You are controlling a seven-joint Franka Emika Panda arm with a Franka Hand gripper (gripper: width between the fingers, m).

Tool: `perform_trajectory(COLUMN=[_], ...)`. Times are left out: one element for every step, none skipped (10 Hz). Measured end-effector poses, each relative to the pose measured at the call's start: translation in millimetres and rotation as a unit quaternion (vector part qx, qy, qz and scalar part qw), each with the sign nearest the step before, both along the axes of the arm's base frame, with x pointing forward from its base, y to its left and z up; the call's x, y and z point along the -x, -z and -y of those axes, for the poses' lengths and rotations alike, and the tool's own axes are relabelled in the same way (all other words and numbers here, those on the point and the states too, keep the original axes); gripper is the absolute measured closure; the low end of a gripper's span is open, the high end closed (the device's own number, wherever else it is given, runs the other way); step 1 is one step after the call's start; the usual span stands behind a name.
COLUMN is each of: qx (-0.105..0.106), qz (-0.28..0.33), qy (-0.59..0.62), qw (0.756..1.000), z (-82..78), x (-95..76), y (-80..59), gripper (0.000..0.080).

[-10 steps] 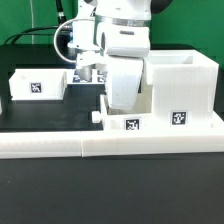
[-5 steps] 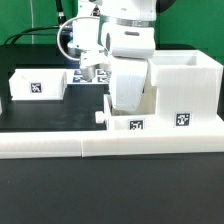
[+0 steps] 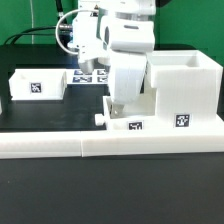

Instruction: Assemble drawer

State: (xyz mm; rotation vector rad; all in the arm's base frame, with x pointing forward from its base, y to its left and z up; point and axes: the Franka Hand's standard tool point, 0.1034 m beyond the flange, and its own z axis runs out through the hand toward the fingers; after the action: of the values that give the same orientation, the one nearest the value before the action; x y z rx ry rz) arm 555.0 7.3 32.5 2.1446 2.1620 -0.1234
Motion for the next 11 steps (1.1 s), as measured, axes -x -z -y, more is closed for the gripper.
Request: perform_trajectory(qx=[0.003,0.004,0.004,0.006,0.008,0.007,0.006,0.007,0.000,-0.020,-0.033], qz=[-0.001,0.001,0.006,0.007,0.003,0.001,0.001,0.001,-0.003,-0.006,-0.015], qy=[0.002,0.005,0.005,-0.006,-0.018,-0.019,-0.018,-0.018,-0.031,-0.036,-0.051], qw=[1.000,1.000,1.000,1.000,1.000,1.000,1.000,1.000,1.000,0.999,0.998], z=[1.7,4.5,8.3,17.9,33.0,43.4,43.8,43.3,48.1,60.2,69.1], x=[-1.6,-3.4,-4.0,-2.2,-0.2,0.5,0.5,0.6,1.1,1.8,1.3], y=[-10.6,-19.6,-27.2,-34.7,-36.6,-35.8,-35.5,-35.2,-34.9,-32.8,-24.2], gripper=[0.0171,0.0156,0.0156,0.0151,0.0151,0.0151,0.0151,0.0151,0.0151,0.0151,0.0151])
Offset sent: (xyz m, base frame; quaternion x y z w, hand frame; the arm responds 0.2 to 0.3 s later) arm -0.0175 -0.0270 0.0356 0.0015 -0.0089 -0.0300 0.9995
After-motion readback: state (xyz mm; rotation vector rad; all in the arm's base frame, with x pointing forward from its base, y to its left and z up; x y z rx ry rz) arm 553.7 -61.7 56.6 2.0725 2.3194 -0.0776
